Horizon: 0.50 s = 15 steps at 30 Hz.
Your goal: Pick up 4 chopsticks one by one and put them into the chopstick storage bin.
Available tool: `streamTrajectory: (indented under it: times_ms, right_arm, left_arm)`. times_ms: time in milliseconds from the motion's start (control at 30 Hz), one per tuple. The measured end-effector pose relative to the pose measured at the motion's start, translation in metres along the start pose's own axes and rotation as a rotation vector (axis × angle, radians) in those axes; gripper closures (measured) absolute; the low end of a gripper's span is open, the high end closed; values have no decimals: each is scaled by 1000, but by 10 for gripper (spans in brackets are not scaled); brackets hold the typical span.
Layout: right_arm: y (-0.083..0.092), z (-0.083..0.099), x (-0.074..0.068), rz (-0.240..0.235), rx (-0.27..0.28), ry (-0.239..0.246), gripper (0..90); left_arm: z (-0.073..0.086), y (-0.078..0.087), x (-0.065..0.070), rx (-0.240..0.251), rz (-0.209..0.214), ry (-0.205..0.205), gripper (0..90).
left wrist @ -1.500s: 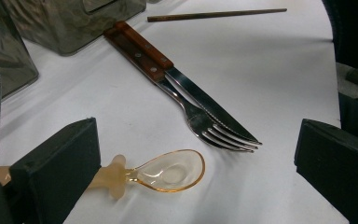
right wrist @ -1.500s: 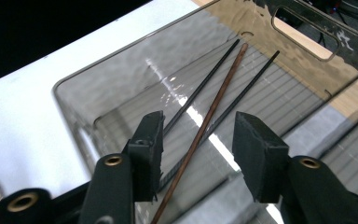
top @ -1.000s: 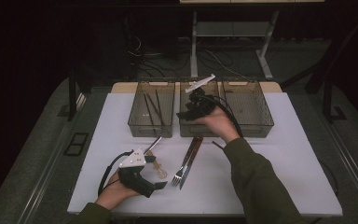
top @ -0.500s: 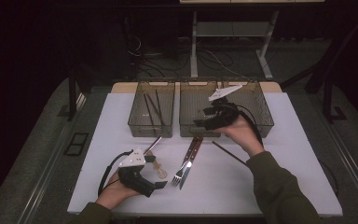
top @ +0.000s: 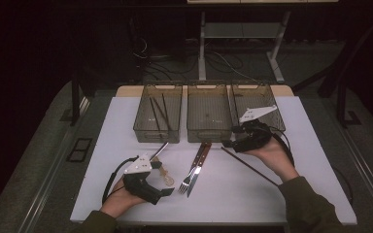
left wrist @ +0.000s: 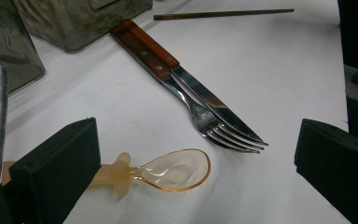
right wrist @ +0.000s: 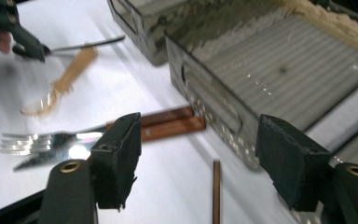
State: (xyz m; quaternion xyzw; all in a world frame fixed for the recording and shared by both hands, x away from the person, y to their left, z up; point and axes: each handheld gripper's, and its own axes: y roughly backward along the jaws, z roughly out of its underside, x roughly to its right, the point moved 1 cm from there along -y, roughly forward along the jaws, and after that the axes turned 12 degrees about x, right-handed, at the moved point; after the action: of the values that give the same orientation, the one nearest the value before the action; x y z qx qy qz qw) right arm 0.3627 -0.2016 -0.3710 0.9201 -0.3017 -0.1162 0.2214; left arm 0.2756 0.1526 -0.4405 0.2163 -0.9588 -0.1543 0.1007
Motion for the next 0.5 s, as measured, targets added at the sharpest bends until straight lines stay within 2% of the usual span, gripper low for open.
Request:
streamTrajectory:
  times_ms: [200,367,500]
  right_arm:
    - [12,26,0,-10,3,-30,346]
    - [24,44,-3,3,-21,-23,423]
    - [35,58,-3,24,-45,-41,490]
  left_arm:
    - [0,1,0,1,-8,-3,0]
    - [0,2,1,0,-3,-7,0]
    - [0,2,1,2,-3,-7,0]
